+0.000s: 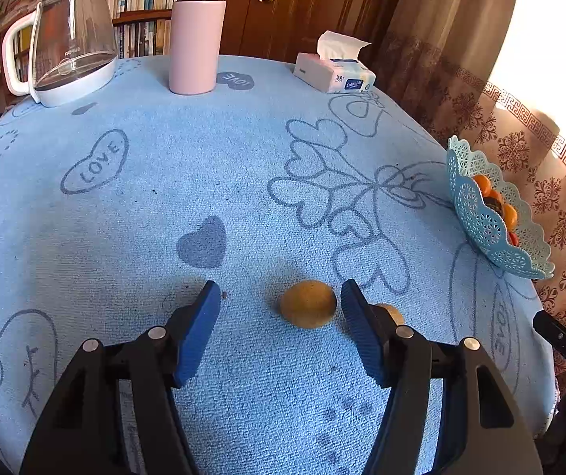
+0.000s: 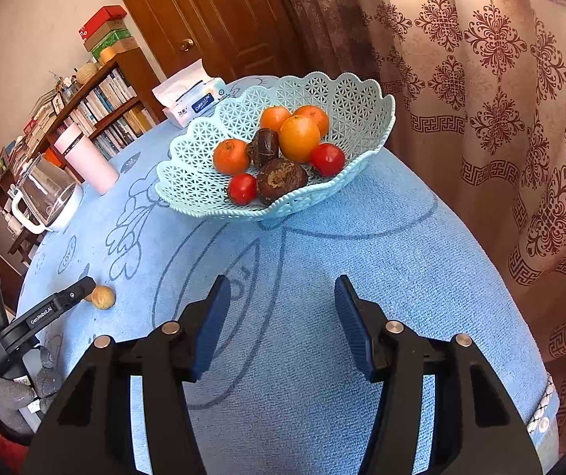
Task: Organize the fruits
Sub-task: 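Move the left gripper to the brown kiwi on the cloth and close on it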
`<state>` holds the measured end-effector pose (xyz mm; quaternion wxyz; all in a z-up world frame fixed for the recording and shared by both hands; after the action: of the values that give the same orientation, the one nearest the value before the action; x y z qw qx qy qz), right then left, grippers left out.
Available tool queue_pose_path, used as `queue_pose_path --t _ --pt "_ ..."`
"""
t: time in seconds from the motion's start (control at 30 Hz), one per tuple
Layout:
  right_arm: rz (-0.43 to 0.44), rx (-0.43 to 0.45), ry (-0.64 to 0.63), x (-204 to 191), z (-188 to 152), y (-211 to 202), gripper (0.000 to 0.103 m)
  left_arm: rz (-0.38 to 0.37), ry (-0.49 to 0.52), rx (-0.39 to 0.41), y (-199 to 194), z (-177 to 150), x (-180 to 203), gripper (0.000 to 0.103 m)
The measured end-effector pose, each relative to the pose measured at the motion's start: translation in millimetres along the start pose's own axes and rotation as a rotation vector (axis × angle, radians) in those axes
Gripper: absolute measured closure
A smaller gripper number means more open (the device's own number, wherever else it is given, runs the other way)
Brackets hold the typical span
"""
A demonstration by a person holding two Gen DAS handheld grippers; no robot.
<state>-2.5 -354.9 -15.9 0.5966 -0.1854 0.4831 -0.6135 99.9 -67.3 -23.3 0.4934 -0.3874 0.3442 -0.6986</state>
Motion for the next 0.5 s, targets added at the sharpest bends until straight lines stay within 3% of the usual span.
queue_pose_path --t 0.3,0.5 --pt "0.004 -0.014 -0.03 -11.4 -2.6 3.4 0.047 0.008 0.048 -0.002 1.7 -2.0 7.7 0.056" --pt "0.006 -0.02 -0.051 -20.2 -3.7 4.4 0.047 -0.02 0.083 -0.002 1.7 -4.5 13.0 0.074"
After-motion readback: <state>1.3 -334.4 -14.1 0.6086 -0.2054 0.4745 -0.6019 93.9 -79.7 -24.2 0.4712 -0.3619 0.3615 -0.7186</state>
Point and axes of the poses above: each gripper's, at about its wrist camera, not at the fingertips, and y roughly the way its jaws point, x to its right, z to its top, the point moved 5 cm from there along y, roughly the way its jaws point, and after that the axes turned 14 degrees about -x, right-handed, at the moved point
